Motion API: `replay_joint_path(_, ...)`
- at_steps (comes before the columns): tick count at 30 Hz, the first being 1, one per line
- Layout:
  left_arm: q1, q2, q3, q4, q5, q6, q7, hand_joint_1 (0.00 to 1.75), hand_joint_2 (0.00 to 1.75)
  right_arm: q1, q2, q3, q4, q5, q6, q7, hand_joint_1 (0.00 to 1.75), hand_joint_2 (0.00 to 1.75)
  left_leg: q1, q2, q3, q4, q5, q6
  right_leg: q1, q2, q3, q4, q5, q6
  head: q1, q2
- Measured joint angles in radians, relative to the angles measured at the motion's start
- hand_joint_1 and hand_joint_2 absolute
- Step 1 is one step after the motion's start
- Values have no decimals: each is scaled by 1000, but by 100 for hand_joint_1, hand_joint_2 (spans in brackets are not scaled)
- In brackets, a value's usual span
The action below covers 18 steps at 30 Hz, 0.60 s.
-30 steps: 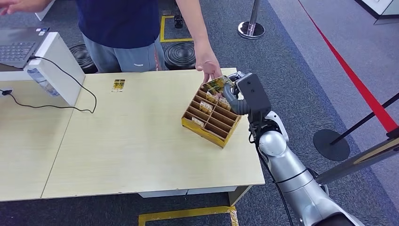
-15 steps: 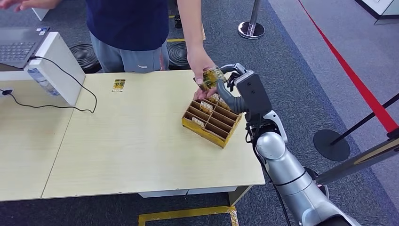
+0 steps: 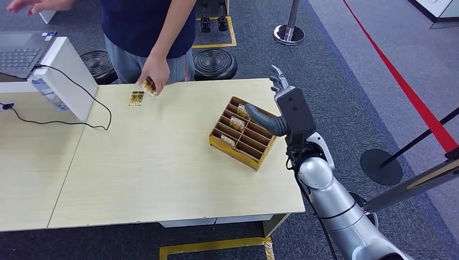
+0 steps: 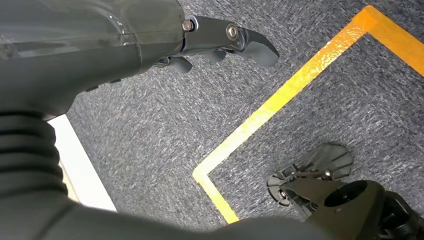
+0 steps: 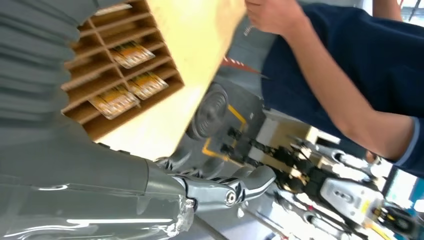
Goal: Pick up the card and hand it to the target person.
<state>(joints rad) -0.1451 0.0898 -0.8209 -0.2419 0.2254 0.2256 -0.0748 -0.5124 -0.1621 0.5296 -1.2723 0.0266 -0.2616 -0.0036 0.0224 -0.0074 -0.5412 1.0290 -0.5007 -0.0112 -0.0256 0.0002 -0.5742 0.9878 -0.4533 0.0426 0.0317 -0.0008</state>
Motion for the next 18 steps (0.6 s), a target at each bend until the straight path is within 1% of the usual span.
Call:
replay_joint_path(3,11,2,3,1,12,7,-9,0,0,54,-34,-22,-23,-73,41,14,0,0,0,0,0,0,0,0,0,0,0,0,0,0,0,0)
replay_joint_path(8,28,7,12,3,28,15,-18,0,0,173,-98,-71,-58,-206,103,21,0,0,0,0,0,0,-1,1,0,0,0,-1,0,0,0,0)
replay_joint_path(15,33,15,25,3,35,21,-12,0,0,346,-179,-131,-66,-281,112,20,0,0,0,0,-1,0,-1,1,0,0,0,-1,0,0,0,0)
replay_joint_path(17,33,16,26,3,35,23,-13,0,0,374,-191,-136,-66,-289,107,20,0,87,0,0,-1,0,-1,1,0,0,0,-1,0,0,0,0)
replay_joint_path(18,33,16,26,3,35,23,-13,0,0,380,-194,-137,-66,-290,105,20,0,116,0,0,-1,0,-1,1,0,0,0,-1,0,0,0,0)
